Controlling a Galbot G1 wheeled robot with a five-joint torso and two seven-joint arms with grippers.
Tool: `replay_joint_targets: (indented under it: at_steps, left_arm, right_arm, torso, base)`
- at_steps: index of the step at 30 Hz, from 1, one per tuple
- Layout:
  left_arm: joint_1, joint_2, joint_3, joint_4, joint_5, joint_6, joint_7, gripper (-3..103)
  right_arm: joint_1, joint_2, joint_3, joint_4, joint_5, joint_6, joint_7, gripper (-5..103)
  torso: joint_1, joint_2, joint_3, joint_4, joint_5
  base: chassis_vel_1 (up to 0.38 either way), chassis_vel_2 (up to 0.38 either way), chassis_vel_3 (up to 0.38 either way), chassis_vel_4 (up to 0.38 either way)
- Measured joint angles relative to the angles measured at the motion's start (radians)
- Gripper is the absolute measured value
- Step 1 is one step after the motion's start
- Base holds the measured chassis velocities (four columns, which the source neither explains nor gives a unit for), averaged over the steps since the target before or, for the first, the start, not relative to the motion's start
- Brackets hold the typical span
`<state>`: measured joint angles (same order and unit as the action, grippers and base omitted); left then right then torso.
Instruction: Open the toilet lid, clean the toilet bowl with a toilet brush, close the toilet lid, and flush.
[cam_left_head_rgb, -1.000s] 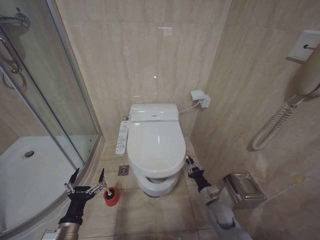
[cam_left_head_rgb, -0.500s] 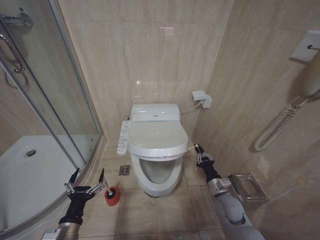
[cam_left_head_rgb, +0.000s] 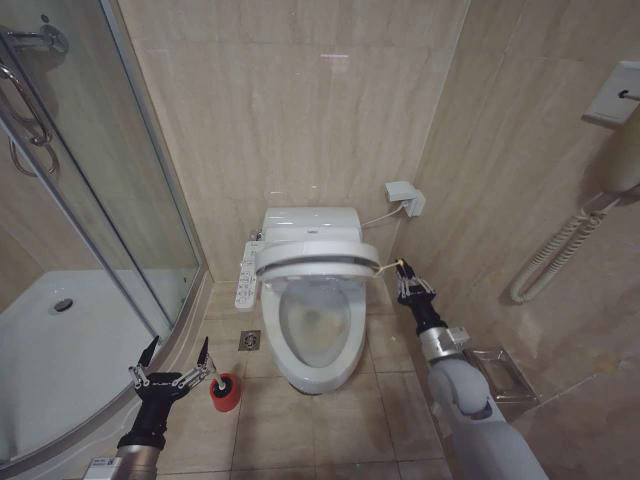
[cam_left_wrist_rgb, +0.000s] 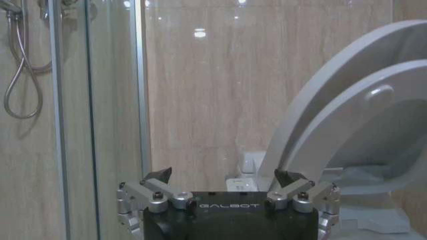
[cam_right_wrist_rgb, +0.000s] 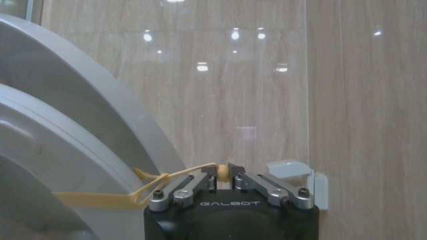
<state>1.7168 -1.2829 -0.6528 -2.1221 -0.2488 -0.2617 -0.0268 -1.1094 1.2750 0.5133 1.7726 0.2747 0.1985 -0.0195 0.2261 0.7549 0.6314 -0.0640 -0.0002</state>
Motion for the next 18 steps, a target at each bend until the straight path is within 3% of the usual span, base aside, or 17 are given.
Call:
replay_joint_targets:
  at_steps: [18]
  left_arm:
    - [0.0,0.0,0.0,0.0,0.0,0.0,0.0,100]
  right_arm:
    - [0.267,0.012,-0.117,-0.186,0.017,-0.047,0.063,13]
  torso:
    - [0.0,0.0,0.0,-0.0003,0.0]
  base:
    - [0.0,0.0,0.0,0.0]
